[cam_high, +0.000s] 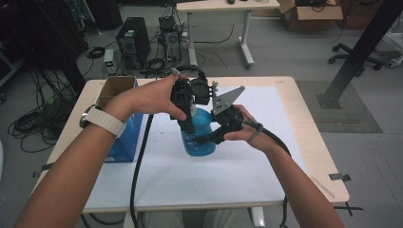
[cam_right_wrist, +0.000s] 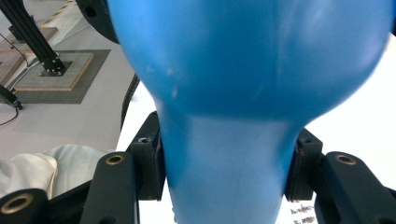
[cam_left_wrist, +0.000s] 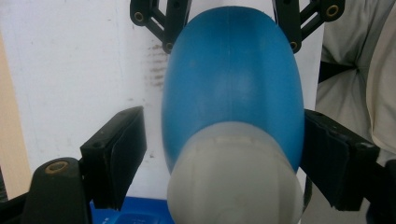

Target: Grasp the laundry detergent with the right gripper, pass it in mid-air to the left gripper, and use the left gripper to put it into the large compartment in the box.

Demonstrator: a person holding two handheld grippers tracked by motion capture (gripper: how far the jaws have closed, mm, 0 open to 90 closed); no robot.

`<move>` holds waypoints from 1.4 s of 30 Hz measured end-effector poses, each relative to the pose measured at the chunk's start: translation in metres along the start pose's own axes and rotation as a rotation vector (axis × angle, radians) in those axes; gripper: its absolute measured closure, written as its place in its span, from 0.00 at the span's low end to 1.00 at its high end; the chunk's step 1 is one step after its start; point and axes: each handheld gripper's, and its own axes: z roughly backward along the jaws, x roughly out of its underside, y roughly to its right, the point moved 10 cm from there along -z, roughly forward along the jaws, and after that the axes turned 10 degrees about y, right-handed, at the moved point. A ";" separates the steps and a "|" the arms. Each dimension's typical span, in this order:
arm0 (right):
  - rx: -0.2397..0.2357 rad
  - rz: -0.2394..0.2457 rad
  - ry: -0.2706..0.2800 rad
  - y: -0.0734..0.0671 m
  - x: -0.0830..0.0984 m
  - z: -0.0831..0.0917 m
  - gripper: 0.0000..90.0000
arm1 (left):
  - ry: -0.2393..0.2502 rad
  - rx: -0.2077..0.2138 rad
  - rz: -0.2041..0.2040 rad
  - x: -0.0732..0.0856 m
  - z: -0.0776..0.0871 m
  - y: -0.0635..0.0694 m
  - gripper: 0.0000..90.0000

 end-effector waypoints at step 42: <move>0.000 -0.004 -0.005 -0.001 0.002 -0.004 0.50 | -0.003 0.013 -0.013 0.003 -0.001 0.004 0.42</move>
